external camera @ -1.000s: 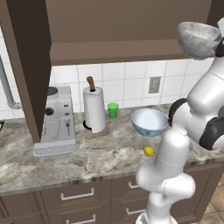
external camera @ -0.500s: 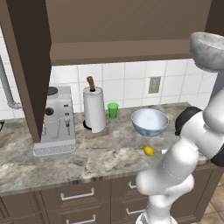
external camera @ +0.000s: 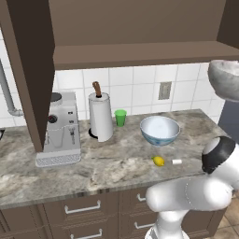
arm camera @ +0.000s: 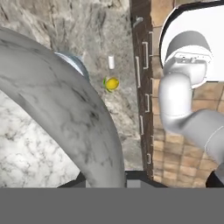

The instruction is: Pick both bowls and place them on the counter. Then place the lemon in one bowl and place the marshmallow in the other bowl.

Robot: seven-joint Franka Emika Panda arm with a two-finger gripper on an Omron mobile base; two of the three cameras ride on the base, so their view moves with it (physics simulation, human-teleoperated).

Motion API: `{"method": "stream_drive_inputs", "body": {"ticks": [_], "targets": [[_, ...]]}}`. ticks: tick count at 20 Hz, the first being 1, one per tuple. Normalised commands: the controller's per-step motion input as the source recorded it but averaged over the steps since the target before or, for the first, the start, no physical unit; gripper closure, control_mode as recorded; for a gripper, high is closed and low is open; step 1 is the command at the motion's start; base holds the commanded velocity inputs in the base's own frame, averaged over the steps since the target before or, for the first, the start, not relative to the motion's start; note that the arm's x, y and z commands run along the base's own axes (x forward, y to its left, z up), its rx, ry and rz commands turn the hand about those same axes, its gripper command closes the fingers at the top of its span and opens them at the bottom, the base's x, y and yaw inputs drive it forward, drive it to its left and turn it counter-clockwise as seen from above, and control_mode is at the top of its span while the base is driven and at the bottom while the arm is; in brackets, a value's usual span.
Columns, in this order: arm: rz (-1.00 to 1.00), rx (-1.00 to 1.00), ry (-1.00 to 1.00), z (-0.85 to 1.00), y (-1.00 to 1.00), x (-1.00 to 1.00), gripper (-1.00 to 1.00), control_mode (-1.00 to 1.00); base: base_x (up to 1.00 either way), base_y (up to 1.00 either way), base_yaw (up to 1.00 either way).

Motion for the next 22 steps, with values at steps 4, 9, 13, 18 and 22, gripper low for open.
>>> {"method": "stream_drive_inputs", "body": {"ticks": [4, 9, 13, 18, 22], "targets": [[-0.11, 0.00, 0.00, -0.94, 0.35, 0.13, 1.00, -1.00, 0.00, 0.00, 0.00], [-0.14, -0.03, 0.00, -0.88, 0.16, 0.40, 1.00, -1.00, 0.00, 0.00, 0.00], [-0.13, -0.03, 0.05, -0.60, -0.41, 0.33, 1.00, -1.00, 0.00, 0.00, 0.00], [-0.07, 0.01, 0.15, -0.52, -0.54, 0.15, 1.00, -1.00, 0.00, 0.00, 0.00], [0.01, 0.05, 0.20, -0.58, -0.56, 0.15, 1.00, -1.00, 0.00, 0.00, 0.00]]}}
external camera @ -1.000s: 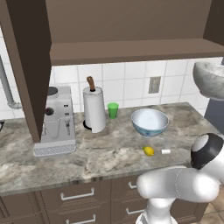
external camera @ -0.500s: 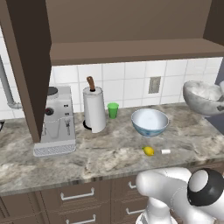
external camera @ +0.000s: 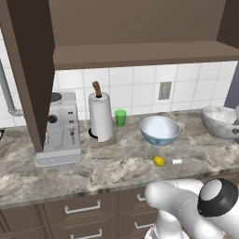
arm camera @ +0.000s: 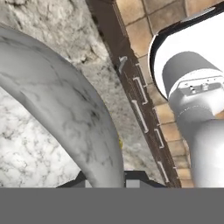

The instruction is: Pick both bowls and place them on the counter. Then place the lemon in one bowl and place the marshmallow in the other bowl.

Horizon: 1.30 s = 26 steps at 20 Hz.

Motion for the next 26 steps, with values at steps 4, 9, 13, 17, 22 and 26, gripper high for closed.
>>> {"method": "stream_drive_inputs", "body": {"ticks": [4, 9, 13, 17, 22, 26], "targets": [[0.11, 0.05, 0.14, -0.54, -0.37, 0.23, 1.00, -1.00, 0.00, 0.00, 0.00], [0.11, 0.04, 0.00, -0.55, -0.01, 0.47, 1.00, -1.00, 0.00, 0.00, 0.00], [0.09, 0.09, 0.00, -0.47, -0.13, 0.38, 1.00, -1.00, 0.00, 0.00, 0.00], [0.05, 0.06, 0.00, -0.43, -0.27, 0.34, 1.00, -1.00, 0.00, 0.00, 0.00], [0.03, 0.01, -0.04, -0.36, -0.27, 0.30, 1.00, -1.00, 0.00, 0.00, 0.00], [0.02, 0.00, -0.04, -0.33, -0.23, 0.28, 1.00, -1.00, 0.00, 0.00, 0.00]]}}
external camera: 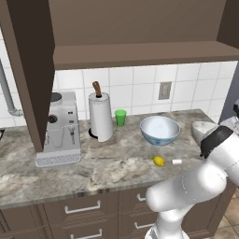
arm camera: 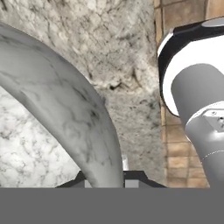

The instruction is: Pick both bowls and place them on the counter. Then place the lemon in one bowl and place the marshmallow in the other bowl.

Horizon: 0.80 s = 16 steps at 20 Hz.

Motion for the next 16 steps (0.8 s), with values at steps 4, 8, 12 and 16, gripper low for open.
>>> {"method": "stream_drive_inputs", "body": {"ticks": [4, 8, 12, 16], "targets": [[0.00, 0.00, -0.05, -0.40, -0.15, 0.26, 1.00, -1.00, 0.00, 0.00, 0.00], [0.00, 0.00, -0.04, -0.31, -0.21, 0.27, 1.00, -1.00, 0.00, 0.00, 0.00], [0.00, 0.00, -0.02, -0.27, -0.19, 0.25, 1.00, -1.00, 0.00, 0.00, 0.00], [0.00, 0.00, 0.00, -0.21, -0.14, 0.22, 1.00, -1.00, 0.00, 0.00, 0.00]]}}
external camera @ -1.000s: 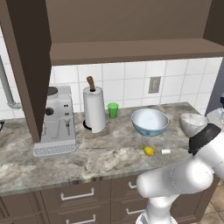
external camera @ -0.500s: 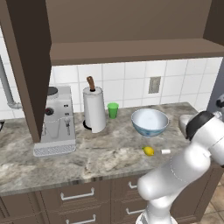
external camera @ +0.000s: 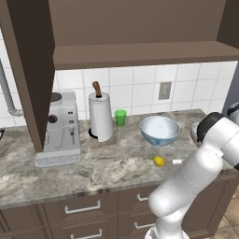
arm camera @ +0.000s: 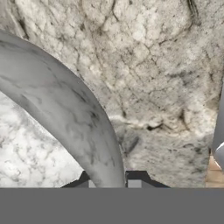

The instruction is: Pick both bowls and place them on the counter. Then place the lemon in one bowl and place the marshmallow in the other bowl.

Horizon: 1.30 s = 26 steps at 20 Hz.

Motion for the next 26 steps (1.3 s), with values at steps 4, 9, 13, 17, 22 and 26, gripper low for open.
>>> {"method": "stream_drive_inputs", "body": {"ticks": [4, 9, 13, 17, 22, 26], "targets": [[0.00, 0.00, 0.00, -0.14, -0.12, 0.16, 1.00, -1.00, 0.00, 0.00, 0.00], [0.00, 0.00, -0.04, -0.02, -0.02, 0.00, -1.00, -1.00, 0.00, 0.00, 0.00], [0.00, 0.00, -0.09, 0.02, 0.01, 0.00, -1.00, -1.00, 0.00, 0.00, 0.00], [0.00, -0.01, -0.15, 0.11, 0.21, 0.00, -1.00, -1.00, 0.00, 0.00, 0.00], [0.00, -0.03, -0.15, 0.23, 0.29, -0.01, -1.00, -1.00, 0.00, 0.00, 0.00], [0.00, -0.18, -0.14, 0.43, 0.35, -0.20, -1.00, -1.00, 0.00, 0.00, 0.00]]}}
